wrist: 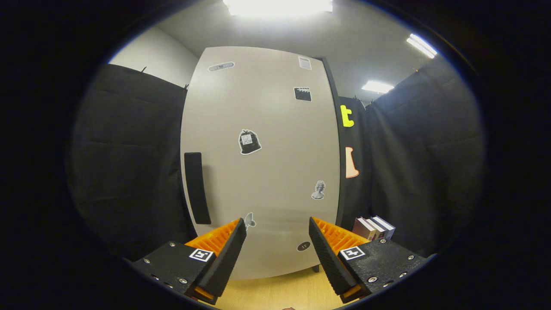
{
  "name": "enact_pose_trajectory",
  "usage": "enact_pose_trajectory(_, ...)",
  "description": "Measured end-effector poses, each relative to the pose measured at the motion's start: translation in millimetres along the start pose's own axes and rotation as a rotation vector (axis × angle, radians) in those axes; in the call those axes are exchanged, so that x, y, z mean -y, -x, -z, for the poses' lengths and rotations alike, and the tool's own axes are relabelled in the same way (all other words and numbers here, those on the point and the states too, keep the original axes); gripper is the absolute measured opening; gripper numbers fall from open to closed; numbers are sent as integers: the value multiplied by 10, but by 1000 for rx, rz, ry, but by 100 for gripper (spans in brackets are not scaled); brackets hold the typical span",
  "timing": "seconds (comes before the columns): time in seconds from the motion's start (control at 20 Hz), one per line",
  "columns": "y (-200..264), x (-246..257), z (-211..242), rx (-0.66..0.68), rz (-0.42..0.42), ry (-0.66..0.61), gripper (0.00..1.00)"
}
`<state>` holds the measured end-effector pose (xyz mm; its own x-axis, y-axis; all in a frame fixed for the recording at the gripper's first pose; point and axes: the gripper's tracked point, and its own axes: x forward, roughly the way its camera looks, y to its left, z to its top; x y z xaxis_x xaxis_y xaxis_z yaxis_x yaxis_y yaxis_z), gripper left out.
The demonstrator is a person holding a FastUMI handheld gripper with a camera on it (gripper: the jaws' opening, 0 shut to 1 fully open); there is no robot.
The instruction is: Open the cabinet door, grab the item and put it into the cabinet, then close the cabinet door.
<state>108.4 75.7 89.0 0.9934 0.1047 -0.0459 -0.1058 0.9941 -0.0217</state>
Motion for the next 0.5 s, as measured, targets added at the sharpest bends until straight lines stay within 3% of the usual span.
enact_pose_trajectory(0.5, 859, 289, 293, 11, 58, 46, 93)
